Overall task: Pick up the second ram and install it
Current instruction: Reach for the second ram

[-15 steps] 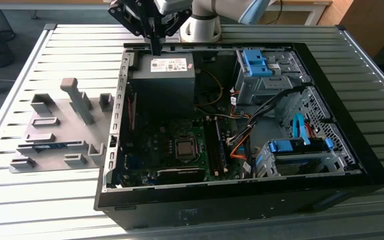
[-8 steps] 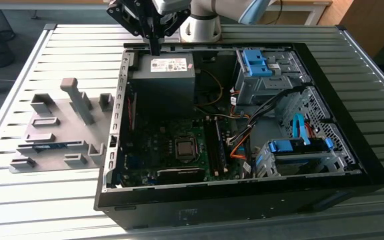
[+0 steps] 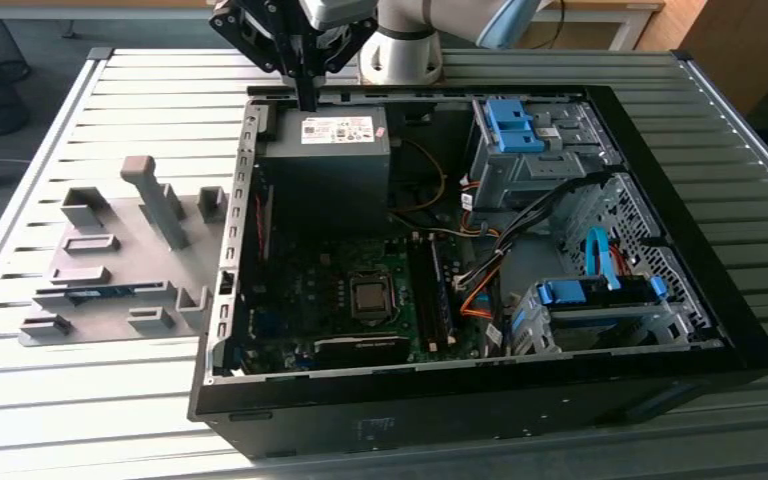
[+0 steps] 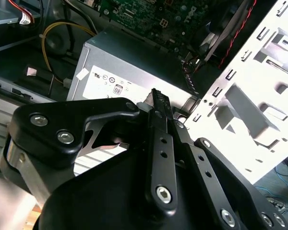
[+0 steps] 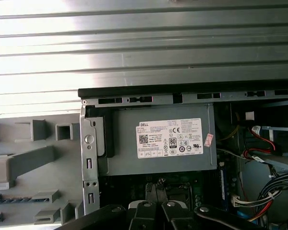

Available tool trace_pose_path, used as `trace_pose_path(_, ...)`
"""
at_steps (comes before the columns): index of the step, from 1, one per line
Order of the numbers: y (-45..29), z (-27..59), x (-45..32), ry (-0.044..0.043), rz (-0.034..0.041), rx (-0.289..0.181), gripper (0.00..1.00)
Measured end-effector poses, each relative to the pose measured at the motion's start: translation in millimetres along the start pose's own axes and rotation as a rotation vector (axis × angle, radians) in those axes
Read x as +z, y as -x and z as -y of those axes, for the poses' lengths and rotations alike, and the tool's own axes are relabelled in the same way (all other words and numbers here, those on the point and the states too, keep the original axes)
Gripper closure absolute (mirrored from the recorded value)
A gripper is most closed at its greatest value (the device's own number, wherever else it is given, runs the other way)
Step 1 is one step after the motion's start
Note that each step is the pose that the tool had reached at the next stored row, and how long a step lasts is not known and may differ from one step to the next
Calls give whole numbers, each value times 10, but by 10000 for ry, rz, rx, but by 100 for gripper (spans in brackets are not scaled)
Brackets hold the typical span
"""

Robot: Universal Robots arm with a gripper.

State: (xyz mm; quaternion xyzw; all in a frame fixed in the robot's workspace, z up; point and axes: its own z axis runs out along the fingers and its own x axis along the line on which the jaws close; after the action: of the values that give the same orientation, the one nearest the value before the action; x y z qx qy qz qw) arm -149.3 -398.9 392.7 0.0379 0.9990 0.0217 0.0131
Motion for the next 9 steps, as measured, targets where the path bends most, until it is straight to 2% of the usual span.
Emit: trace_pose_path(9,-25,2,2,0,0,0,89)
